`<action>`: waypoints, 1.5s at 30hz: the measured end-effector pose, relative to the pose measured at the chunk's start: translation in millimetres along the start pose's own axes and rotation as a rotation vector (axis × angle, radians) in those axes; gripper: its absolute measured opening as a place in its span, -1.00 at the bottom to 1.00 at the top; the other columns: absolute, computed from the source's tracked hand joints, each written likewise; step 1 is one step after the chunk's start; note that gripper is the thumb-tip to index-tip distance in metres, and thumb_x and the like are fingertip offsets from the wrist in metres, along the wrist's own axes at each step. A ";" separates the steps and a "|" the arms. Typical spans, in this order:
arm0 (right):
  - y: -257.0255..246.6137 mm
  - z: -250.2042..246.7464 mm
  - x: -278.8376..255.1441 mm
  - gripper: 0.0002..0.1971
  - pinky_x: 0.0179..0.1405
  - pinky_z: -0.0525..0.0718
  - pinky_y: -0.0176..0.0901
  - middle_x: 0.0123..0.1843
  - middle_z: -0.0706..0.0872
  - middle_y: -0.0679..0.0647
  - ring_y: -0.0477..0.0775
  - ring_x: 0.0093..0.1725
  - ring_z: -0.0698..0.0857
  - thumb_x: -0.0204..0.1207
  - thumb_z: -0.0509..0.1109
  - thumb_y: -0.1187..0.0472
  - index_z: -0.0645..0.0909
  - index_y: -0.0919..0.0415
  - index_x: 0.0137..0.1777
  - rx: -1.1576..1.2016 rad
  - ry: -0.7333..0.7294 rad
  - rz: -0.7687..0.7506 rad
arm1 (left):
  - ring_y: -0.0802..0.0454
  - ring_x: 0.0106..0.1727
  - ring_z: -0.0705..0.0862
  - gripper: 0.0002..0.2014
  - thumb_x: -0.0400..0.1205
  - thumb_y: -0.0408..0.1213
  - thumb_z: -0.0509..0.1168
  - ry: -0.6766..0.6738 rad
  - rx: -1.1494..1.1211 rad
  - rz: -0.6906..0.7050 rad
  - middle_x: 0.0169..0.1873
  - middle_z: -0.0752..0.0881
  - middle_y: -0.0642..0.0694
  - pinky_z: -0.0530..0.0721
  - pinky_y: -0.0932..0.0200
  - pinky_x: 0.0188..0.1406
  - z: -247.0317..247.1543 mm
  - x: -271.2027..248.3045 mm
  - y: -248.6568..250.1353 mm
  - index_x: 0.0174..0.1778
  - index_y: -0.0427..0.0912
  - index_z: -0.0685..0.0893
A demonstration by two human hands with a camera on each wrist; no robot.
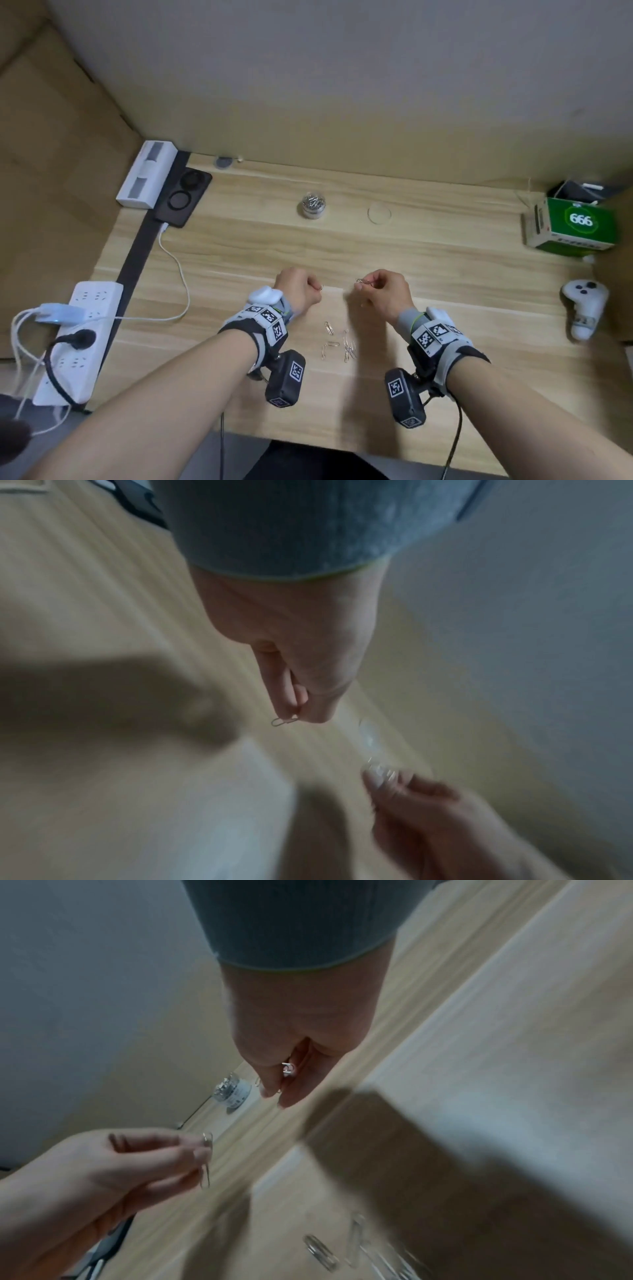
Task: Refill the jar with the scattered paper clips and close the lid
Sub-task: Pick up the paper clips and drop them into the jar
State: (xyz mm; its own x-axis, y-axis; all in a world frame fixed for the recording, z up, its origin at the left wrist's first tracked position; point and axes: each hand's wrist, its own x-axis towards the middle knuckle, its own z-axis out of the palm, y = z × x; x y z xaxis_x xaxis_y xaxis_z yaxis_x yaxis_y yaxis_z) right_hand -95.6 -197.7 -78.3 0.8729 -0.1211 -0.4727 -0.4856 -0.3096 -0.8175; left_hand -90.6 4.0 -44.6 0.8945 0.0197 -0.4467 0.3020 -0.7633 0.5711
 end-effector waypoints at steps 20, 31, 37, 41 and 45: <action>-110.4 41.1 150.0 -0.84 -0.27 0.75 0.02 -0.39 0.59 0.03 -0.01 -0.46 0.59 0.48 0.54 0.40 0.61 0.24 -0.23 0.192 -0.003 0.017 | 0.15 -0.33 0.74 -0.90 0.36 -0.40 0.53 0.255 -0.322 0.124 -0.33 0.82 0.00 0.71 0.26 -0.23 -64.2 189.9 22.2 -0.29 -0.12 0.83; -142.1 84.9 181.6 -0.82 -0.22 0.84 0.09 -0.31 0.71 0.10 0.20 -0.27 0.76 0.40 0.61 0.34 0.65 0.15 -0.28 0.027 -0.084 -0.097 | 0.30 -0.38 0.56 -0.88 0.47 -0.42 0.45 0.232 -0.382 0.091 -0.29 0.70 0.13 0.42 0.47 -0.41 -100.9 174.9 -4.2 -0.16 -0.12 0.80; -138.3 87.6 183.5 -0.87 -0.09 0.81 0.15 -0.31 0.77 -0.06 0.10 -0.22 0.78 0.29 0.60 0.27 0.76 0.01 -0.28 -0.266 -0.042 -0.188 | 0.41 -0.45 0.58 -0.88 0.51 -0.46 0.41 0.245 -0.366 0.026 -0.40 0.64 0.18 0.41 0.60 -0.49 -109.8 163.9 -28.2 -0.14 -0.19 0.82; -141.1 88.1 175.9 -0.78 -0.02 0.80 0.00 -0.30 0.75 -0.07 -0.04 -0.28 0.70 0.33 0.52 0.41 0.78 0.03 -0.21 -0.220 -0.080 -0.204 | 0.47 -0.47 0.57 -0.87 0.49 -0.47 0.41 0.251 -0.371 0.015 -0.46 0.61 0.20 0.40 0.61 -0.49 -104.2 158.5 -32.3 -0.15 -0.20 0.82; -143.5 86.4 166.7 -0.72 0.10 0.73 -0.19 -0.09 0.83 0.10 -0.02 -0.09 0.77 0.46 0.35 0.54 0.79 0.25 0.00 -0.085 -0.122 -0.213 | 0.41 -0.51 0.55 -0.87 0.49 -0.49 0.41 0.240 -0.399 0.045 -0.48 0.60 0.22 0.38 0.60 -0.51 -97.0 153.5 -29.4 -0.15 -0.21 0.82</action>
State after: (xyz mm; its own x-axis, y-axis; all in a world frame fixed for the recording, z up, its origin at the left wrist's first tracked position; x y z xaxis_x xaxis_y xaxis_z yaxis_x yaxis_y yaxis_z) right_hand 115.5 -92.0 -68.1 0.9404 0.0684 -0.3331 -0.2811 -0.3949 -0.8746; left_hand 69.8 92.1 -63.1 0.9465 0.1768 -0.2699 0.3219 -0.4599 0.8276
